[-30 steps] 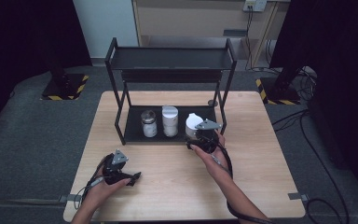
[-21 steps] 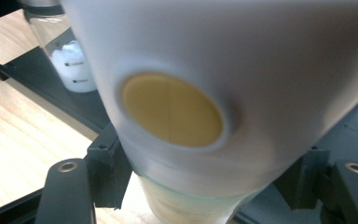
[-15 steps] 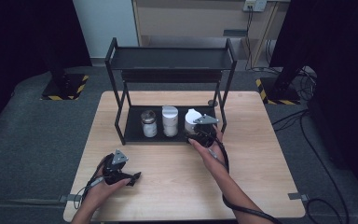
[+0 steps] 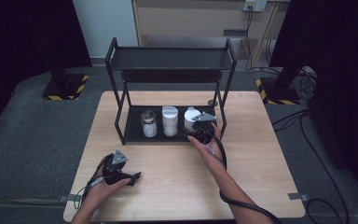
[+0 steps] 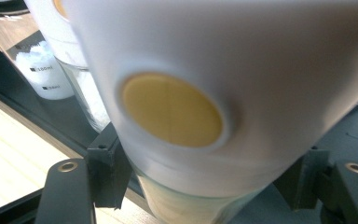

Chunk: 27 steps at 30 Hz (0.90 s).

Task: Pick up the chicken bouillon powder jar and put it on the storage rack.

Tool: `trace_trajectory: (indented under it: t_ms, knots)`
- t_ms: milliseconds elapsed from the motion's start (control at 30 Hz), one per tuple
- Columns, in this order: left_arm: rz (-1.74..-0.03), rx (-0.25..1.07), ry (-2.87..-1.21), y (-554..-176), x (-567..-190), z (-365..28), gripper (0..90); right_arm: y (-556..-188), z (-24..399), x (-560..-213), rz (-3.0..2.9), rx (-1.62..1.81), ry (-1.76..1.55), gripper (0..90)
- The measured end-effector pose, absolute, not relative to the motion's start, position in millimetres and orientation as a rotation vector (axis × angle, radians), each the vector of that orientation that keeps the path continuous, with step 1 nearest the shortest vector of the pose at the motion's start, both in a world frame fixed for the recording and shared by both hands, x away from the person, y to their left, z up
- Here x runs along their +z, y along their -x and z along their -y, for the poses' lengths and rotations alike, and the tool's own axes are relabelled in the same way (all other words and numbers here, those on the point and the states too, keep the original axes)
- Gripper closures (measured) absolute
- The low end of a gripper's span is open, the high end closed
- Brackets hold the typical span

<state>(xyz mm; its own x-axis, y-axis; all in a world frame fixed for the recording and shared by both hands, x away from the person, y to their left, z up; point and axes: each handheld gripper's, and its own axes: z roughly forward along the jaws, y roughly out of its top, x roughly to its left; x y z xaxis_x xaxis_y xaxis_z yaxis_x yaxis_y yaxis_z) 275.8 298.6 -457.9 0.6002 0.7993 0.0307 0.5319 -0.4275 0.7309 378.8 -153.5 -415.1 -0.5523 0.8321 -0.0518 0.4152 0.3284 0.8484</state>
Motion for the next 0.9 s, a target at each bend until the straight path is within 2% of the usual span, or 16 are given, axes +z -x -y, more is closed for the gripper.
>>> trace_trajectory:
  t_ms: [900]
  knots:
    - [-1.043, 0.492, -2.133, -277, -458, -299, 0.0, -398, 141, -420, -2.127, 1.118, -1.114, 32.0]
